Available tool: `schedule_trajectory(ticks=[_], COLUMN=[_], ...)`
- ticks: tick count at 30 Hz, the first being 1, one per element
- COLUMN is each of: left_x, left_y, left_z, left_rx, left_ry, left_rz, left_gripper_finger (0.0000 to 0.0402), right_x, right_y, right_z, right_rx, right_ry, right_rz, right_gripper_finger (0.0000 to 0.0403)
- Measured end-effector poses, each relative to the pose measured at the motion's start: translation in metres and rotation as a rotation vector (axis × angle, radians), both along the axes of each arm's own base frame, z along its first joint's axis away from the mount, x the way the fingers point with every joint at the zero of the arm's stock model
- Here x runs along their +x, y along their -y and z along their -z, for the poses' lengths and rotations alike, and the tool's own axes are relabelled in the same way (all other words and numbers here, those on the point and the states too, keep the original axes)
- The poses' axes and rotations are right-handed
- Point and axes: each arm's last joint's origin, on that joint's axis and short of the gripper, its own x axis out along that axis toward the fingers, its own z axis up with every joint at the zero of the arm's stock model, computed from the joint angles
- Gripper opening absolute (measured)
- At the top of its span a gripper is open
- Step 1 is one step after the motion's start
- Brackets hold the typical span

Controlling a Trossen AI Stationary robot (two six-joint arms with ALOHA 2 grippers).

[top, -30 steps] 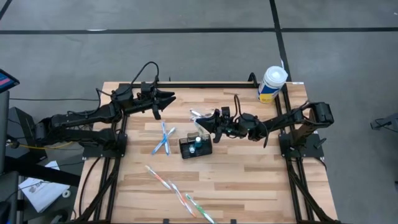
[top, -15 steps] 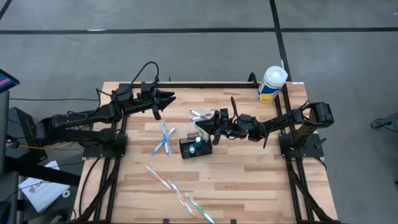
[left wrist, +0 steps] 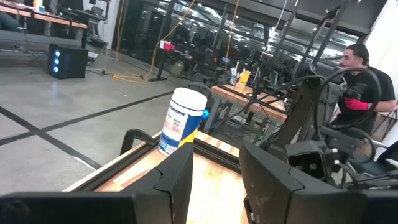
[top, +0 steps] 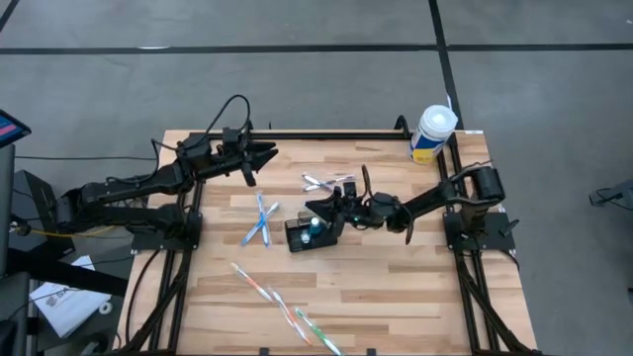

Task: Pick & Place toothbrushing station
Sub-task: Put the right green toothbrush into the mesh organizer

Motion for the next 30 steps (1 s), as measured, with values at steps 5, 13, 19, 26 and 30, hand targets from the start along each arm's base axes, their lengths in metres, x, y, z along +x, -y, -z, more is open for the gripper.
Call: schedule_trajectory(ticks=[5, 13, 19, 26, 30], left_x=[0.0, 0.0, 0.0, 0.0, 0.0], left_y=[0.0, 0.0, 0.0, 0.0, 0.0], left_z=[0.0, 0.004, 0.005, 0.005, 0.005], left_rx=[-0.001, -0.019, -0.02, -0.022, -0.022], left_ry=[-0.002, -0.041, -0.044, -0.047, -0.047], left_rz=[0.0, 0.0, 0.0, 0.0, 0.0], left_gripper_finger=[0.0127, 0.0127, 0.0127, 0.0127, 0.0127], right_x=[0.003, -0.002, -0.025, -0.034, -0.034], right_y=[0.001, 0.004, 0.006, -0.001, 0.003], right_z=[0.015, 0.006, 0.01, 0.014, 0.014], right_rx=[0.041, 0.017, 0.011, 0.034, 0.088], right_ry=[0.033, 0.117, 0.116, 0.097, 0.106], right_rz=[-0.004, 0.009, 0.05, 0.039, 0.046], right_gripper_finger=[0.0, 0.0, 0.0, 0.0, 0.0004])
